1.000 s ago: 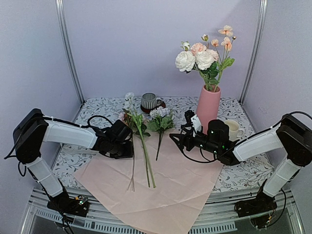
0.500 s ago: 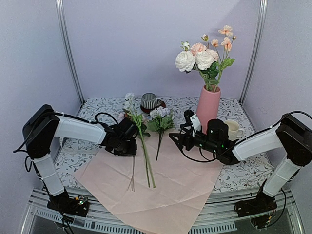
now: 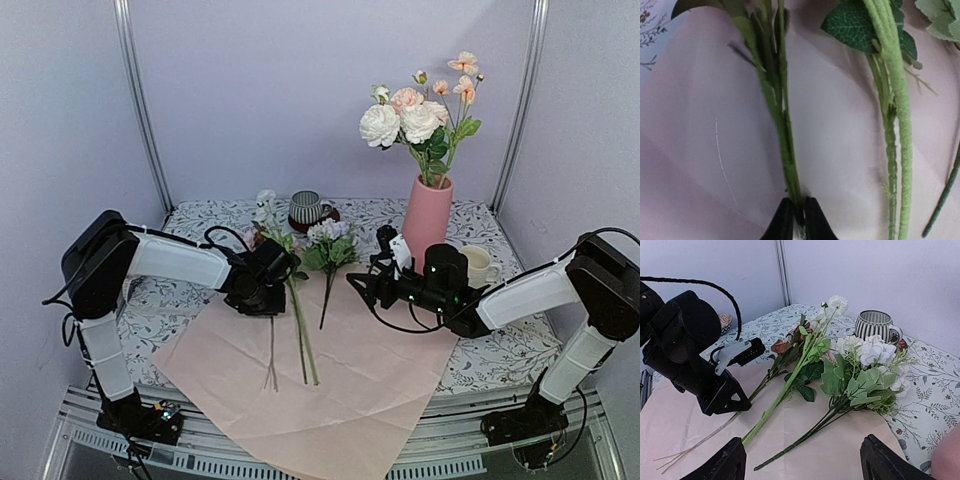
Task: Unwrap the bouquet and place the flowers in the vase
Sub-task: Pick up the fake flower from the flattened wrapping paper, then pass from the left arm to the right
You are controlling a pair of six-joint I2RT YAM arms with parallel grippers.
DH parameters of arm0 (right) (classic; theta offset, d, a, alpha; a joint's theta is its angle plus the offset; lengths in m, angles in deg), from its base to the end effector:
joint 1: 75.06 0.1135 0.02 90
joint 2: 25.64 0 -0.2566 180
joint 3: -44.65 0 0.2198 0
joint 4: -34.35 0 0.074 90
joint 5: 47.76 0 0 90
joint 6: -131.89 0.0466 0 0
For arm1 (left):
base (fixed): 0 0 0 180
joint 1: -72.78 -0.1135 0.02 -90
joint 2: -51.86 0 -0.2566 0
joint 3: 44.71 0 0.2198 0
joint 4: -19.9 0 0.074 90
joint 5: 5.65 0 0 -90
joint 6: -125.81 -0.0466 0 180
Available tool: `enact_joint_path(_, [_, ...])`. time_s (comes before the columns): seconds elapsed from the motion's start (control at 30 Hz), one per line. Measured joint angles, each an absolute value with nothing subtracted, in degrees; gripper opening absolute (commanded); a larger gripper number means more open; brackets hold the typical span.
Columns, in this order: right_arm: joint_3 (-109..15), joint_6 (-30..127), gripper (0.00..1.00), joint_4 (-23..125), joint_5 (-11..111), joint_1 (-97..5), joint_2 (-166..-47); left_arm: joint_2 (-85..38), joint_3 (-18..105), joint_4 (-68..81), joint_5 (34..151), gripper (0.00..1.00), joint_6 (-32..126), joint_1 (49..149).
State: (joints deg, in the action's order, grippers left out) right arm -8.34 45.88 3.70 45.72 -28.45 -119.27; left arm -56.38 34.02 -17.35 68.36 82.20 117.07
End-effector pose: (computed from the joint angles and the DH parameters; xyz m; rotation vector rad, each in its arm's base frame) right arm 0.2190 0.2357 0.2055 -0.6955 1.6569 0.6936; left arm 0.2512 -0.2272 0.1398 -0.1255 2.6569 -0.1264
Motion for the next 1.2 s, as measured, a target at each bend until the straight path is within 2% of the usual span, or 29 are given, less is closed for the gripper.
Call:
enact_joint_path(0.23, [-8.64, 45.73, 0.81, 4.0, 45.72, -28.43, -119.88, -53.76, 33.32, -18.6, 66.89, 0.0, 83.67, 117.01])
enact_joint_path(0.5, [-9.28, 45.73, 0.81, 4.39, 45.74, -28.21, -120.01, -32.3, 23.49, -16.22, 63.68, 0.0, 85.04, 117.01])
enact_joint_path(0.7, [-9.28, 45.47, 0.81, 4.94, 45.7, -28.03, -120.03, -21.76, 18.7, -11.71, 64.82, 0.0, 82.27, 117.01])
enact_joint_path(1.2, [-9.47, 43.78, 0.81, 9.18, 44.02, -23.95, -116.84, 6.48, -3.57, 15.19, 83.88, 0.0, 70.35, 116.97])
